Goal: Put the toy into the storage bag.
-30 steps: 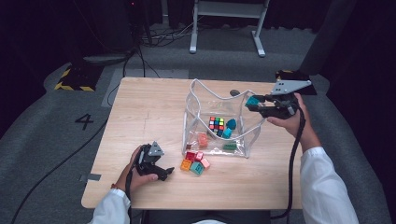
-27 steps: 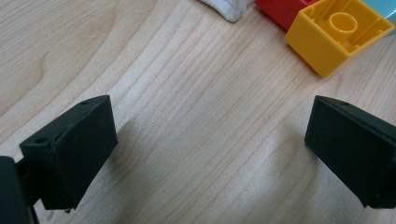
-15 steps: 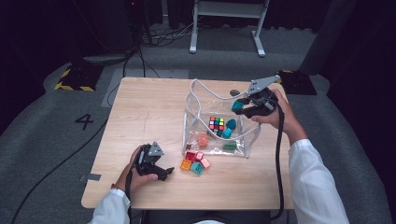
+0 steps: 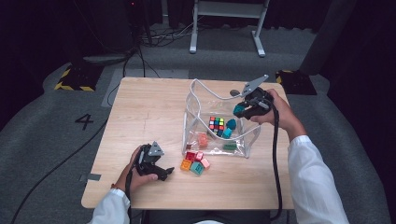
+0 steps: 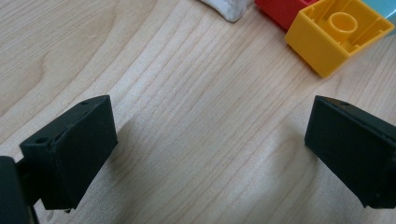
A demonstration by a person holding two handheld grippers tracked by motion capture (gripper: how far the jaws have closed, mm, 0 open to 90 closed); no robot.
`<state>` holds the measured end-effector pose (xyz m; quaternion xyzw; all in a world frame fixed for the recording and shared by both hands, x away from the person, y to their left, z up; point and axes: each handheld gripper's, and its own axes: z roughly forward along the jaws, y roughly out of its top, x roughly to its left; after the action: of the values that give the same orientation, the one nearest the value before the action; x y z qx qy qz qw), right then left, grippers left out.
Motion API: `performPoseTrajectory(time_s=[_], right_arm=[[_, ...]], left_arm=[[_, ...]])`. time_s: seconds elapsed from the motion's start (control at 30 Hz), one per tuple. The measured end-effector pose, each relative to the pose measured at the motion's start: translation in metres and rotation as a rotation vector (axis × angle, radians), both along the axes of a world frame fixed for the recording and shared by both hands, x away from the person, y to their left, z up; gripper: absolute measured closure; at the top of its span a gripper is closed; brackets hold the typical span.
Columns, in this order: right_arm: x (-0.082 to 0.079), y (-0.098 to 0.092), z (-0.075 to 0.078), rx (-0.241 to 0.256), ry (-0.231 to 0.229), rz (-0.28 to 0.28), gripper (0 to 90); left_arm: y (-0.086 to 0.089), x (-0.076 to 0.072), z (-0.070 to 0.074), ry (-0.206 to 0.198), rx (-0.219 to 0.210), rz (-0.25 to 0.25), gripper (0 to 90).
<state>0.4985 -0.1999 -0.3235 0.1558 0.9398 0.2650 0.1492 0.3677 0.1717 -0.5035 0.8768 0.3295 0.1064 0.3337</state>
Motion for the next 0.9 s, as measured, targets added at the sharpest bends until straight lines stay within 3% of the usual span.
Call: performPoseTrajectory(time_s=[0.07,0.13,0.6,0.7,0.9], right_arm=[[0.000,-0.004,0.001,-0.020,-0.001,-0.015,59.1],[0.001,-0.008,0.000,0.002,0.004,-0.011,59.1],[-0.001,-0.026,0.000,-0.013,0.011,-0.038,59.1],[-0.001,-0.032,-0.002,-0.012,0.032,-0.046,59.0],[-0.002,-0.041,-0.003,-0.055,0.029,-0.064,58.9]], left_arm=[[0.000,0.000,0.000,-0.002,0.002,0.001,2.4],[0.000,0.000,0.000,0.000,0.000,0.000,2.4],[0.000,0.000,0.000,0.000,0.000,0.000,2.4],[0.000,0.000,0.000,-0.002,0.001,0.000,2.4],[0.000,0.000,0.000,0.000,0.000,0.000,2.4]])
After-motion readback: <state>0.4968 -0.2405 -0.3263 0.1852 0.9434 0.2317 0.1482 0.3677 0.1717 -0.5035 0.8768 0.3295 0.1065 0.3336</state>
